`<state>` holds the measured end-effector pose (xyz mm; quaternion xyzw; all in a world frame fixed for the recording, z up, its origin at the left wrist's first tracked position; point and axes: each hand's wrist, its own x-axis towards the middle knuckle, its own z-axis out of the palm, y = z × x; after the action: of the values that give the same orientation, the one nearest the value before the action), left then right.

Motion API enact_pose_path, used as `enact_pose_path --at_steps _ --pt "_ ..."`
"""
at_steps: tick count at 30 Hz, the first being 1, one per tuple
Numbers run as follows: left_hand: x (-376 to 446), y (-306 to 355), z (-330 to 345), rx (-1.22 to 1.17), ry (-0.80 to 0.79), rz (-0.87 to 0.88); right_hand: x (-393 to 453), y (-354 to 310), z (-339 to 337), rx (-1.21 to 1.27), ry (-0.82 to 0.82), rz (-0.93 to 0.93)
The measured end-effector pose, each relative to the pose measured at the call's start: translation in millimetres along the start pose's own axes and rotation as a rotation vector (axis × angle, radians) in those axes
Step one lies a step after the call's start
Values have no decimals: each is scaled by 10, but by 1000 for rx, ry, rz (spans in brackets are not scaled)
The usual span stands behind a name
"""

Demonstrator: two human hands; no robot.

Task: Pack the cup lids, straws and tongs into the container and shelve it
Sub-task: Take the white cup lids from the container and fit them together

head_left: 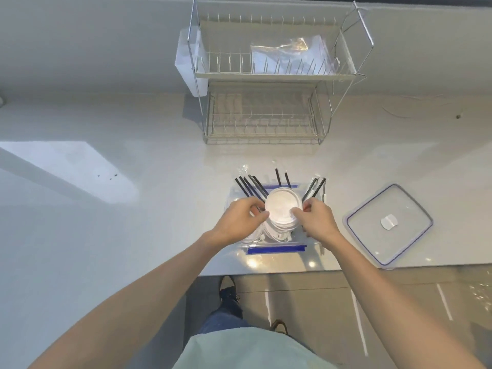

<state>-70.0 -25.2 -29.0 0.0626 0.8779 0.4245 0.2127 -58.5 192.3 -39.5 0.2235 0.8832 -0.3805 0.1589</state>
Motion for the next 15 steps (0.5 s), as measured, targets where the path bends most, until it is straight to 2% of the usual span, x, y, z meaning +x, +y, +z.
enact_pose_path --at_steps 3,5,8,11,13,15 --pt "90 85 -88 -189 44 -64 -18 -60 -146 -39 -14 -141" --pt "177 170 -148 -355 8 -150 -29 -126 -249 16 -58 -222" --pt "258 297 -175 -681 -199 -274 -65 -268 -358 53 -102 -301" --pt "253 379 -91 -895 -440 -305 -71 -395 -406 83 -113 -315" --pt "242 421 -28 -1039 -462 -351 -41 -421 -421 79 -113 -317" --pt "227 481 42 -1148 -419 -381 -21 -421 -440 70 -103 -332"
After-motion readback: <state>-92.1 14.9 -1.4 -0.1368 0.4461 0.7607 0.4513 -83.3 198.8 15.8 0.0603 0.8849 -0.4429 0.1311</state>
